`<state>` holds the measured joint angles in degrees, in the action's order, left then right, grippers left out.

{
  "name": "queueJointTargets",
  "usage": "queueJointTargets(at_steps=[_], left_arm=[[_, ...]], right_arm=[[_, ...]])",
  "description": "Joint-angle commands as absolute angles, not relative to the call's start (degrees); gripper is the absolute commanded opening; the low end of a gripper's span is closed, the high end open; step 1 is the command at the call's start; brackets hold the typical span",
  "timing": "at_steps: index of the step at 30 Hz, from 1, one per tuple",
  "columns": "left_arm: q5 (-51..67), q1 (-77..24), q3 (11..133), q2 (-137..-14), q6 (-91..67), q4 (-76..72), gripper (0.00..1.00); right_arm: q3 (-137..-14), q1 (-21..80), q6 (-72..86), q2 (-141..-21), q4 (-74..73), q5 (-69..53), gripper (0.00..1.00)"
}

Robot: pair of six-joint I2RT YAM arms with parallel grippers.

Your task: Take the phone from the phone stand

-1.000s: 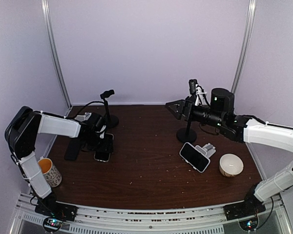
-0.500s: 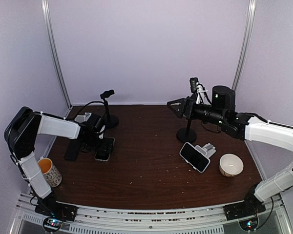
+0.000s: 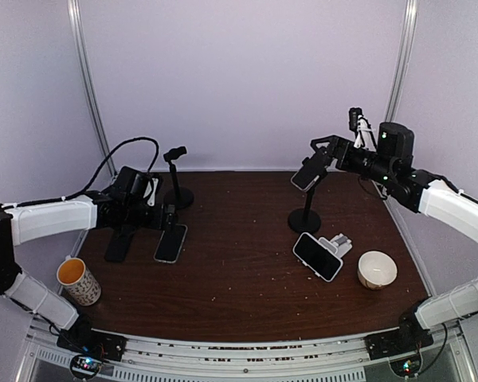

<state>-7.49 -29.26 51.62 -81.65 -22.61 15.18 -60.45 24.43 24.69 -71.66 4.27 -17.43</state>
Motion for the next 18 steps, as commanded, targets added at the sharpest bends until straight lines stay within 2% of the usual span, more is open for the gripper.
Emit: queueJointTargets(at_steps=[1,10,18], left_arm=[[-8.96,-29.92,49.93,-77.55,-20.12,11.29,0.98],[-11.34,-30.23,49.57,-72.26,-18.83,11.24,0.98],[-12.0,-30.35,48.91,-70.05,-18.81,11.68,0.98]], right_arm=[[-61.69,20.99,28.02,-70.4,1.25,-12.75,0.89],[-61.04,17.18,36.97,-75.79,3.33,-10.65,0.91],[-64.05,16.96,40.12,-82.88,5.51,-11.07,0.86]])
